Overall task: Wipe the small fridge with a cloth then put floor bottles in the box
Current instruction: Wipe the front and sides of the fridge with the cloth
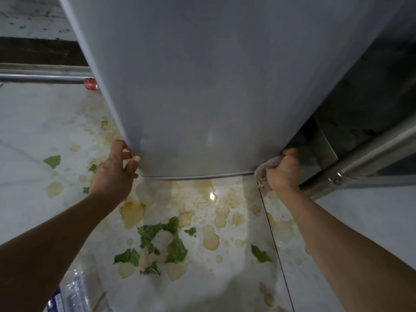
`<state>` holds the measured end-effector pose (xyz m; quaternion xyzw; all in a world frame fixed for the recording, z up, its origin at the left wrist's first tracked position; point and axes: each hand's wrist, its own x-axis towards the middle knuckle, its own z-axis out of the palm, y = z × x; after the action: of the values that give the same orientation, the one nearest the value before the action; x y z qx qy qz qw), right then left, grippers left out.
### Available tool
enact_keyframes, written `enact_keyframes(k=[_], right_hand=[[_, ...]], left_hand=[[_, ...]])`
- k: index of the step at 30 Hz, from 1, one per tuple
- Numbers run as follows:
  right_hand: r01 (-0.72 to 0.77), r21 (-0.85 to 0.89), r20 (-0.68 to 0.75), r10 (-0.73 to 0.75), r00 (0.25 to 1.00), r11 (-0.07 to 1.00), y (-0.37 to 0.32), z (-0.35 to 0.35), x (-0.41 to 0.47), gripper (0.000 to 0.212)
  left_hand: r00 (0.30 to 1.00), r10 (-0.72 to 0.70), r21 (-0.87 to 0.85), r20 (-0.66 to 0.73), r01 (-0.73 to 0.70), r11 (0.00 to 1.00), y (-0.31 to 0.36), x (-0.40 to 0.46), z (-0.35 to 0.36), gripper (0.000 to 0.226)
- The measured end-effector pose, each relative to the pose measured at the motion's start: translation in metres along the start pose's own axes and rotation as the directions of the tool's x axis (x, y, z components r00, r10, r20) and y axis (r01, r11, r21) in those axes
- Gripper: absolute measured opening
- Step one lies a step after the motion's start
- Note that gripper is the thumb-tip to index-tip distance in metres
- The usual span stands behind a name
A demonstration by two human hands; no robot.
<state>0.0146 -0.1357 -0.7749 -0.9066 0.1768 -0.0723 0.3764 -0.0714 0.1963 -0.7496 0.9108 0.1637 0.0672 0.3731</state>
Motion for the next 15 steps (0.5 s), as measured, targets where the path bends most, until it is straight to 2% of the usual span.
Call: enact_keyframes(k=[7,11,15], right_hand=[[0.036,0.167,-0.088,-0.022,0.996,0.985,-0.038,-0.043,-0.003,0.049],[0.051,0.216,-0.143,-0.020,0.989,0.975,-0.060,-0.062,-0.002,0.052],[0.117,0.264,-0.200,-0.065,0.978,0.957,-0.081,-0.082,-0.001,0.054]], left_hand=[[0.992,-0.110,0.129,0.062,0.101,0.986,0.022,0.005,-0.020,0.010],[0.989,-0.151,0.085,-0.007,0.151,0.985,0.040,0.006,-0.039,0.015],[0.990,-0.054,0.054,-0.131,0.062,0.997,0.073,0.006,-0.062,0.030]])
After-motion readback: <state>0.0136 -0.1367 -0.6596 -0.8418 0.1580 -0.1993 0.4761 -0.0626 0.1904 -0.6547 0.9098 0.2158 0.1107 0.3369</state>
